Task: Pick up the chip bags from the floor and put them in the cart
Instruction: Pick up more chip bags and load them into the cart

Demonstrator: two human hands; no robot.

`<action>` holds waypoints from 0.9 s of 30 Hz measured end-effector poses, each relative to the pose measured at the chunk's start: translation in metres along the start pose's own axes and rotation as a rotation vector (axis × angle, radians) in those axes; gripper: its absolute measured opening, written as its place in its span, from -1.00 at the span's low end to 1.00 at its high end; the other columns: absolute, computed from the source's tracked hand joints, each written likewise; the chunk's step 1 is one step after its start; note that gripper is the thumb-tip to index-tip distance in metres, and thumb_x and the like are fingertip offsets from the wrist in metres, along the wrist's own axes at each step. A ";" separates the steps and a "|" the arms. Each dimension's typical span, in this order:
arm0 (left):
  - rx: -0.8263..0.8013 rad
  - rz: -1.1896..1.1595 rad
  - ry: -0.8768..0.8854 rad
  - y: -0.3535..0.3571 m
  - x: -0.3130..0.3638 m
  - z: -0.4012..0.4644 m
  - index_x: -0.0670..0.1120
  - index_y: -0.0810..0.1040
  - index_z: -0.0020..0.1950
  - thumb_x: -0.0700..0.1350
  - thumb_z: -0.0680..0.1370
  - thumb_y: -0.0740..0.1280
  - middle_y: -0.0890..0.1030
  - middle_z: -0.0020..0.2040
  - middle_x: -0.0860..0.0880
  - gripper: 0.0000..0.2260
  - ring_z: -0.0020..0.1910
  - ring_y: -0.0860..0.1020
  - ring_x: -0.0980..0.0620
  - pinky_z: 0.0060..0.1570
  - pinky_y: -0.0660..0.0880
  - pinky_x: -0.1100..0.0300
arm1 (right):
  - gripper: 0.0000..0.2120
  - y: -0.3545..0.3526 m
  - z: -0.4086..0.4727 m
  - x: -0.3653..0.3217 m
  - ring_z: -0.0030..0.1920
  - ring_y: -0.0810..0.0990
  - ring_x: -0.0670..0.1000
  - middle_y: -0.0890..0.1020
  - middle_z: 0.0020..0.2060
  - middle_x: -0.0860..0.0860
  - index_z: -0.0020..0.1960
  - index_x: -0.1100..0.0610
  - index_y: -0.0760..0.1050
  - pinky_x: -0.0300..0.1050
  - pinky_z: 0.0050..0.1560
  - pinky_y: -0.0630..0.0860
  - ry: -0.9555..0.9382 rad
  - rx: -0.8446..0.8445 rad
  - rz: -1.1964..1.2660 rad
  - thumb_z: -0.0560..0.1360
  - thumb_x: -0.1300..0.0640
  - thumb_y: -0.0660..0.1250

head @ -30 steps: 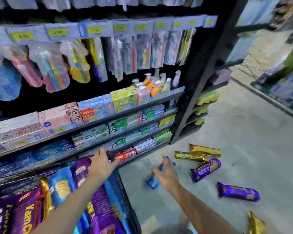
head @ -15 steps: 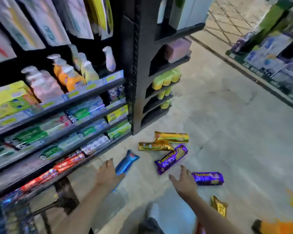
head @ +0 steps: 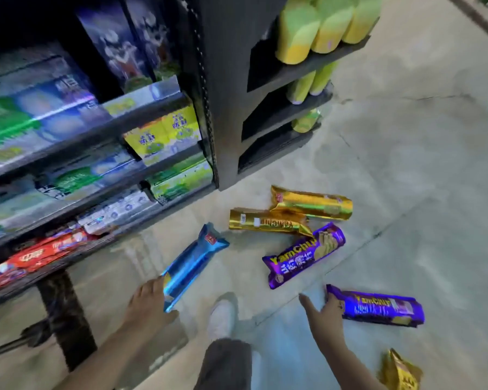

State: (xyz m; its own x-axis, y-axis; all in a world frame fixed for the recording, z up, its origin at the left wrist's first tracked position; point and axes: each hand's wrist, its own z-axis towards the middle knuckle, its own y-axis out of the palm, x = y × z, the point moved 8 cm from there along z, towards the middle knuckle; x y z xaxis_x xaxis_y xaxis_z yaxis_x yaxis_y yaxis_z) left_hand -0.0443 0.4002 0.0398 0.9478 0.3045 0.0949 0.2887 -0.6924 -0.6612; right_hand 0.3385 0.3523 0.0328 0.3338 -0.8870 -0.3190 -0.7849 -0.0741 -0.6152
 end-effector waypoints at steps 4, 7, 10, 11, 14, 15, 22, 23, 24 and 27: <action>-0.019 -0.004 -0.001 0.056 -0.002 0.101 -0.13 0.05 0.51 0.12 0.42 0.40 0.24 0.47 -0.12 -0.18 0.43 0.27 -0.12 0.37 0.26 0.09 | -0.13 0.047 0.102 0.009 0.44 0.27 0.22 0.30 0.43 0.26 0.49 0.29 0.11 0.09 0.42 0.23 0.075 0.069 0.122 0.40 -0.08 0.45; -0.007 -0.055 0.008 0.101 0.001 0.177 -0.14 0.04 0.51 0.09 0.41 0.42 0.23 0.46 -0.13 -0.17 0.40 0.28 -0.14 0.36 0.26 0.10 | -0.07 0.086 0.176 0.016 0.45 0.26 0.22 0.26 0.44 0.30 0.52 0.29 -0.03 0.04 0.39 0.21 0.124 0.136 0.224 0.41 -0.04 0.45; 0.044 -0.091 0.042 0.135 0.008 0.235 -0.19 0.05 0.50 0.02 0.36 0.49 0.24 0.43 -0.17 -0.11 0.38 0.28 -0.19 0.37 0.25 0.06 | -0.01 0.124 0.241 0.023 0.43 0.26 0.26 0.26 0.42 0.31 0.52 0.28 -0.05 0.13 0.41 0.20 0.163 0.195 0.288 0.37 -0.07 0.47; 0.072 -0.084 0.058 0.145 0.010 0.250 -0.21 0.05 0.50 0.00 0.34 0.51 0.25 0.43 -0.19 -0.09 0.38 0.28 -0.20 0.37 0.24 0.05 | 0.02 0.136 0.262 0.027 0.44 0.25 0.27 0.25 0.43 0.31 0.53 0.27 -0.06 0.15 0.42 0.20 0.179 0.207 0.304 0.35 -0.10 0.48; 0.153 -0.062 0.071 0.165 0.007 0.283 -0.24 0.10 0.50 0.00 0.25 0.57 0.34 0.38 -0.24 -0.01 0.34 0.34 -0.25 0.35 0.29 -0.03 | 0.14 0.161 0.302 0.039 0.46 0.18 0.28 0.15 0.46 0.32 0.53 0.27 -0.19 0.15 0.44 0.15 0.291 0.254 0.313 0.32 -0.22 0.45; 0.163 -0.062 0.060 0.170 0.003 0.291 -0.23 0.09 0.50 0.01 0.24 0.57 0.35 0.37 -0.24 0.00 0.33 0.35 -0.25 0.34 0.31 -0.05 | 0.14 0.165 0.310 0.045 0.45 0.17 0.28 0.13 0.46 0.32 0.53 0.27 -0.22 0.15 0.43 0.13 0.338 0.287 0.331 0.33 -0.21 0.45; 0.179 -0.128 0.007 0.170 0.004 0.282 -0.12 0.14 0.47 -0.05 0.35 0.47 0.46 0.20 -0.21 -0.21 0.13 0.44 -0.26 0.07 0.46 -0.10 | -0.11 0.161 0.304 0.065 0.34 0.31 0.38 0.24 0.39 0.35 0.53 0.19 -0.13 0.18 0.35 0.24 0.335 0.401 0.325 0.46 0.07 0.40; 0.164 -0.150 0.011 0.166 0.007 0.274 -0.11 0.14 0.46 -0.09 0.34 0.47 0.46 0.19 -0.20 -0.21 0.13 0.43 -0.25 0.06 0.46 -0.09 | -0.14 0.156 0.293 0.066 0.35 0.31 0.38 0.25 0.38 0.35 0.53 0.20 -0.11 0.19 0.35 0.24 0.323 0.398 0.315 0.46 0.10 0.40; 0.152 -0.177 0.016 0.162 0.011 0.265 -0.11 0.14 0.46 -0.12 0.34 0.48 0.45 0.20 -0.19 -0.21 0.13 0.43 -0.23 0.05 0.45 -0.08 | -0.16 0.149 0.281 0.065 0.35 0.32 0.37 0.26 0.38 0.36 0.52 0.21 -0.08 0.19 0.35 0.24 0.306 0.389 0.305 0.46 0.12 0.40; 0.130 -0.280 0.044 0.135 0.031 0.231 -0.10 0.15 0.44 -0.11 0.35 0.48 0.46 0.21 -0.18 -0.24 0.14 0.42 -0.21 0.05 0.41 -0.01 | -0.20 0.125 0.239 0.062 0.32 0.38 0.33 0.33 0.35 0.35 0.50 0.24 0.02 0.19 0.35 0.28 0.270 0.350 0.324 0.43 0.18 0.43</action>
State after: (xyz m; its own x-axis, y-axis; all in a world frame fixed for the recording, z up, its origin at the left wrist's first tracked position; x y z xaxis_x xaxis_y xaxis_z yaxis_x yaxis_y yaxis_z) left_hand -0.0072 0.4667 -0.2185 0.8396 0.4413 0.3167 0.5222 -0.4955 -0.6942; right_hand 0.3860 0.3966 -0.2361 -0.0782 -0.9281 -0.3641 -0.5896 0.3376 -0.7338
